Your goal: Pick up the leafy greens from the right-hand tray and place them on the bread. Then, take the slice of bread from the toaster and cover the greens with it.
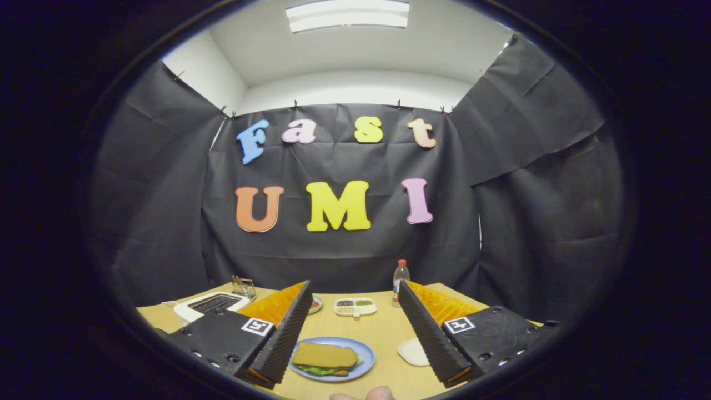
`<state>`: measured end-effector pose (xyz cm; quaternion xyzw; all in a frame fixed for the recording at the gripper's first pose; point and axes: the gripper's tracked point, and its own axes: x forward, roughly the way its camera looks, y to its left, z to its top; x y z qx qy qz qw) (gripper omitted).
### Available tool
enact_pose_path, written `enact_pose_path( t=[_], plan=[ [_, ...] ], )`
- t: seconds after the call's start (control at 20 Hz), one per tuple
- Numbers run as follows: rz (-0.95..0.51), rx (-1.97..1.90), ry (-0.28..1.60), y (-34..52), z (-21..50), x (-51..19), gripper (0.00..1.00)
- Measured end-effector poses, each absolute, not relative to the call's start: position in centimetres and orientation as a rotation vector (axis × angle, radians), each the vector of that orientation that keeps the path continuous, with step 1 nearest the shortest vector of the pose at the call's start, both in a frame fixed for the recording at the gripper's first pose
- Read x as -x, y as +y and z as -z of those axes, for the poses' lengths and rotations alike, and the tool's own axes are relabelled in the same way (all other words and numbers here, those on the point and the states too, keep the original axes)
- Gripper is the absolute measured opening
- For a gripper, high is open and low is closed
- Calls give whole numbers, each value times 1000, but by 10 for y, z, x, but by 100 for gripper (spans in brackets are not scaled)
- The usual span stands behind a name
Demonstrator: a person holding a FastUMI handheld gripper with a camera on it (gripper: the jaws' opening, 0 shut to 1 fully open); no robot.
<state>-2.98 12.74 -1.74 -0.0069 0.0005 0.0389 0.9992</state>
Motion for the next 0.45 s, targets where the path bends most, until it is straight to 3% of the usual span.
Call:
enact_pose_path(
  t=[0.45],
  plan=[
    [-85, 46, -22, 145, 9, 35, 93]
  ],
)
